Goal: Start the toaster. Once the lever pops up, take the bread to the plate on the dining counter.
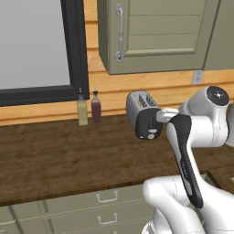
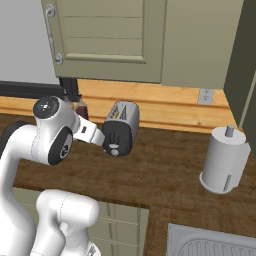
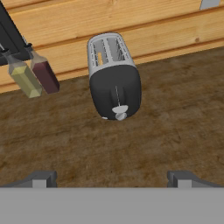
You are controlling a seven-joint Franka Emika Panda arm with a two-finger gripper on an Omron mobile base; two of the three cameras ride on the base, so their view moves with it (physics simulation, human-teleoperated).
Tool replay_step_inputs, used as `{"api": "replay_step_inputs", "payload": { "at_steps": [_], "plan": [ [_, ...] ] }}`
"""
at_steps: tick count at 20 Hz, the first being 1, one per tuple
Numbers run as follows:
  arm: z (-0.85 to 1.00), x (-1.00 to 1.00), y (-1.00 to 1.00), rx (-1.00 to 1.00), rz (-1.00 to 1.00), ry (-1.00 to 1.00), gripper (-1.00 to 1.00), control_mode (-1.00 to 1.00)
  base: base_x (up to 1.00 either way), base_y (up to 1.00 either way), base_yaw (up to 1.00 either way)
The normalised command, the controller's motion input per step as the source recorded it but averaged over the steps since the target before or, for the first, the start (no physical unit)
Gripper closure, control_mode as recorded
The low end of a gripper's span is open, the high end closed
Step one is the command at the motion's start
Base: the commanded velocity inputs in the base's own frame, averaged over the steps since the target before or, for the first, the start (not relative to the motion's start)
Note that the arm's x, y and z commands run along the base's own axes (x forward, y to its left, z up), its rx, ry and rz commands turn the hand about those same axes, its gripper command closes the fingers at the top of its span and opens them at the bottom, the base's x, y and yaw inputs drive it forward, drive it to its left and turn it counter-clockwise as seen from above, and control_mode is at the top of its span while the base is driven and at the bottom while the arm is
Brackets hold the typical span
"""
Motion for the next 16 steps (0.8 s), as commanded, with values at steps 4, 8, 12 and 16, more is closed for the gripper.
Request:
{"api": "replay_step_inputs", "payload": {
  "at_steps": [4,8,12,16],
  "plan": [
    [0.0,0.0,0.0,0.0,0.0,0.0,-1.0,-1.0,0.0,0.0,0.0],
    [0.0,0.0,0.0,0.0,0.0,0.0,-1.0,-1.0,0.0,0.0,0.0],
    [0.0,0.0,0.0,0.0,0.0,0.0,-1.0,-1.0,0.0,0.0,0.0],
    [0.0,0.0,0.0,0.0,0.0,0.0,-1.0,-1.0,0.0,0.0,0.0]
  ]
}}
